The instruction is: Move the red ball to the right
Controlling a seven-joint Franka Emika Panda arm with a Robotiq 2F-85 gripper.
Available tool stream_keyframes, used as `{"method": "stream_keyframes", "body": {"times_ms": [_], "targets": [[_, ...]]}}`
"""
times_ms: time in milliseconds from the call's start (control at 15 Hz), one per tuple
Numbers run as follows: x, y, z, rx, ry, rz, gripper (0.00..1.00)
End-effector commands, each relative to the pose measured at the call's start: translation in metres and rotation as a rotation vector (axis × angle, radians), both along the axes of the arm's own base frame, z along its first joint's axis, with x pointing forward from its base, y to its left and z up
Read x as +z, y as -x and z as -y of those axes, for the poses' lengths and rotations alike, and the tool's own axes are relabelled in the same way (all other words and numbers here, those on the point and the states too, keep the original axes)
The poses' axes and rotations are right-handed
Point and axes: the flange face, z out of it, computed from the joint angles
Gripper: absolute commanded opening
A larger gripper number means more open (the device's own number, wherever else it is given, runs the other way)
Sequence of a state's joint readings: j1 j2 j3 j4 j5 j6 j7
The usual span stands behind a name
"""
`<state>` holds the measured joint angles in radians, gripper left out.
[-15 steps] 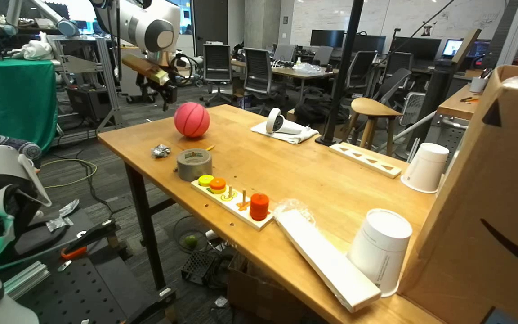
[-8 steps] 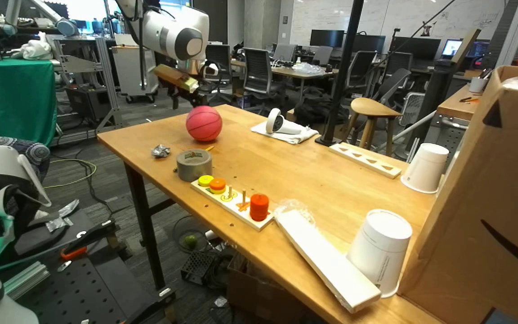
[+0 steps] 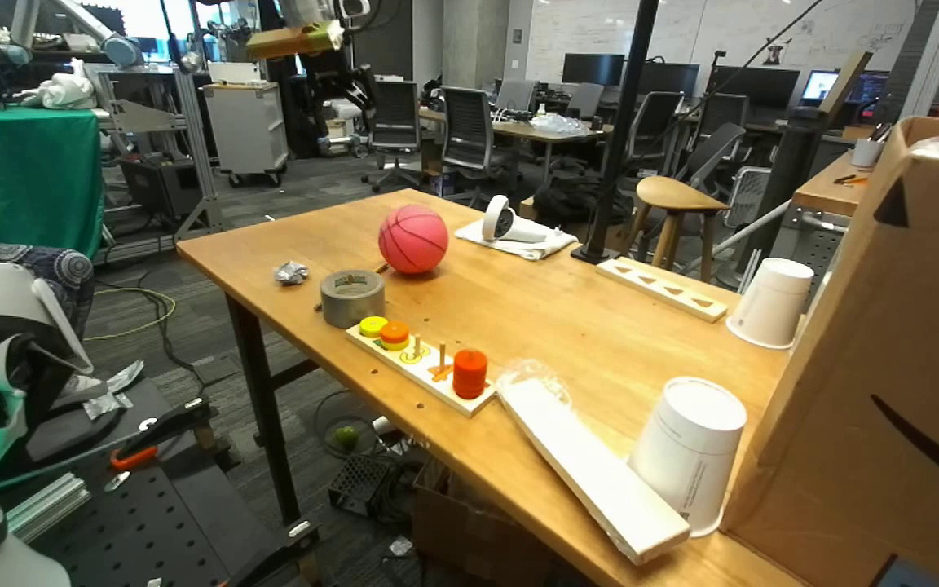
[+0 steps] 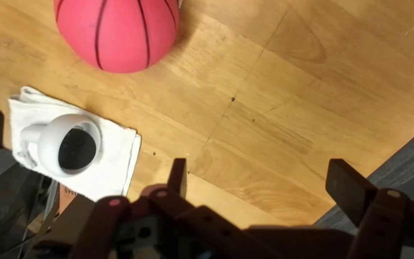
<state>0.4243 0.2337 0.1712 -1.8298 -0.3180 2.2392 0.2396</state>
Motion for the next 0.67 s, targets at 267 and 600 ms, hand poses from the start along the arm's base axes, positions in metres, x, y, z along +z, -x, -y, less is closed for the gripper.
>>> {"method": "stream_keyframes", "body": {"times_ms": [267, 600], "targets": [[0.005, 0.152, -0.068, 0.096, 0.136, 0.109, 1.00], [-0.030, 0.148, -0.051, 0.055, 0.158, 0.017, 1.00]]}}
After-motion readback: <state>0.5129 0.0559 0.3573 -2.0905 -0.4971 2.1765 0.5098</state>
